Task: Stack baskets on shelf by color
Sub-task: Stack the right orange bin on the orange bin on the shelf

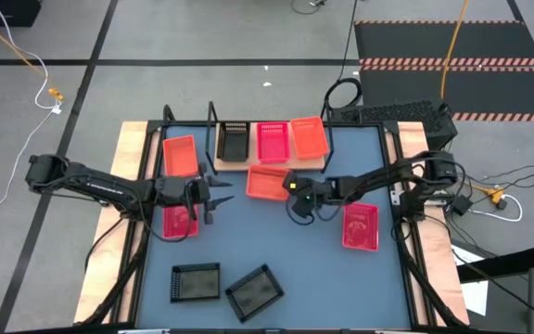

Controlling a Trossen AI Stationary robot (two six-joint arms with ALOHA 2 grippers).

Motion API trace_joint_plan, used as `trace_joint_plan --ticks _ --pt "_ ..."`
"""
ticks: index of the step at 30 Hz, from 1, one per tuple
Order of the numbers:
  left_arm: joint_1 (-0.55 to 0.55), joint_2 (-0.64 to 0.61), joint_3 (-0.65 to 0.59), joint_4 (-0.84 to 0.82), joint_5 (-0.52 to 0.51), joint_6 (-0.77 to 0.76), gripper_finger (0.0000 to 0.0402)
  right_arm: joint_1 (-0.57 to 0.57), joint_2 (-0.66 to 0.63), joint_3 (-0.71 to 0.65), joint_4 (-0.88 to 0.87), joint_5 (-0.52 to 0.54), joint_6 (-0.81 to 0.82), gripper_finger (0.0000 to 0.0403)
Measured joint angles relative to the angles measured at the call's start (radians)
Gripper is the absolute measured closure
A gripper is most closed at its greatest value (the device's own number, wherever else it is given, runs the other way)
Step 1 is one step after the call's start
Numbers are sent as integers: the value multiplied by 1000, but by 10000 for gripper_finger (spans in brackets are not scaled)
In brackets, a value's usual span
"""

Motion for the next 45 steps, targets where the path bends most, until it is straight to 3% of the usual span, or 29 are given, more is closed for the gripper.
trace_joint_plan --ticks 3,8,15,20,22,25,28,31,35,45 --pt "-14 0 0 -22 -1 -35 227 -4 10 0 5 -68 44 304" --pt "-40 0 0 -40 -2 -77 227 14 -7 -1 14 -75 48 389" --pt "-81 0 0 -46 -52 -133 227 97 -128 -1 26 -228 147 399" --pt "-114 0 -1 -53 -135 -175 227 141 -247 35 17 -250 202 399" --pt "-127 0 -1 -56 -159 -184 227 142 -290 64 18 -196 228 400" --pt "-136 0 -1 -55 -184 -192 227 103 -320 160 -35 79 402 401" --pt "-137 0 -1 -55 -193 -200 227 12 -309 319 -330 266 516 401" --pt "-136 0 -1 -55 -216 -198 227 -74 -248 472 -546 277 591 401" --pt "-136 0 -1 -64 -221 -200 227 -160 -152 624 -674 271 584 402" --pt "-136 0 -1 -88 -221 -204 227 -253 103 805 -1086 267 696 402"
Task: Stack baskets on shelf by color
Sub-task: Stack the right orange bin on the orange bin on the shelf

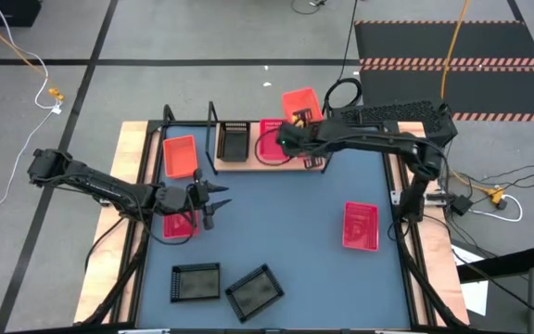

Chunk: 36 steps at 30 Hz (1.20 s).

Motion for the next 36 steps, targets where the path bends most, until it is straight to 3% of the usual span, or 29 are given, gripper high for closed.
trace_joint_plan --ticks 16,20,25,30,36 --pt "1 0 0 -2 0 -4 227 -31 44 8 -225 -164 147 403" --pt "1 0 0 -2 0 -1 227 -42 44 8 -227 -232 156 403" --pt "1 0 0 -2 0 3 227 -40 44 8 -227 -239 155 403" --pt "1 0 0 -2 0 3 227 -40 44 8 -208 -339 168 403" --pt "1 0 0 0 -4 8 227 -39 44 8 -145 -340 196 401"
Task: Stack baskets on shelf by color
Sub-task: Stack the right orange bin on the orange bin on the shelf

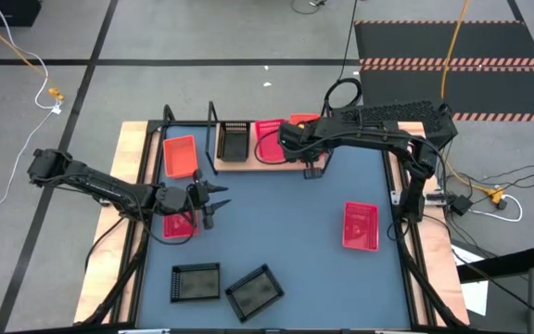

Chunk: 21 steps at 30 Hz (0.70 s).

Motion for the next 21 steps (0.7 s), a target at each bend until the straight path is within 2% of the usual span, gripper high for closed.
trace_joint_plan --ticks 11,21 --pt "0 0 0 2 -14 17 227 -13 0 0 5 1 112 376" --pt "0 0 0 2 -15 28 227 -15 0 0 73 4 199 309"
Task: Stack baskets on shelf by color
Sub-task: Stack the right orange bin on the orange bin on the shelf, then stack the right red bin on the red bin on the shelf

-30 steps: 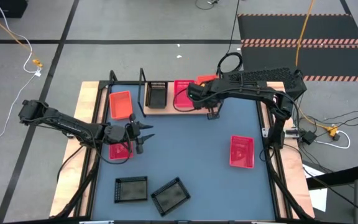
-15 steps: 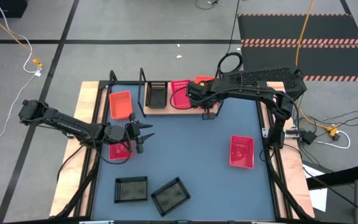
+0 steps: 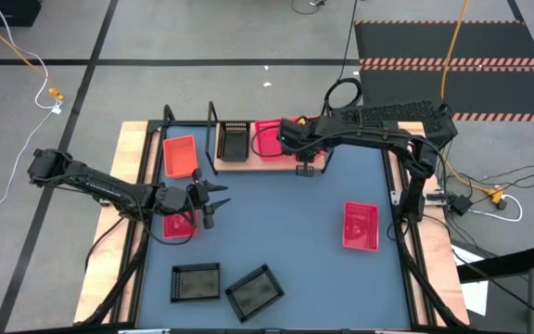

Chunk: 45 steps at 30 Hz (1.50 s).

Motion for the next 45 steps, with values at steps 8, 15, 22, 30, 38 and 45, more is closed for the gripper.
trace_joint_plan --ticks 8,15,22,30,38,45 --pt "0 0 0 -4 0 0 227 -5 0 0 37 0 84 268" --pt "0 0 0 -9 0 -12 227 -4 0 -1 1 -1 78 266" --pt "-1 0 0 -13 0 -14 227 27 -36 -2 107 -2 21 266" --pt "-1 0 0 -39 0 -61 227 95 -169 -1 -32 -179 223 266" --pt "-1 0 0 -73 0 -82 227 285 -335 -121 -87 -193 684 266" --pt "2 0 0 -42 1 58 227 523 -468 -384 -185 -341 732 270"
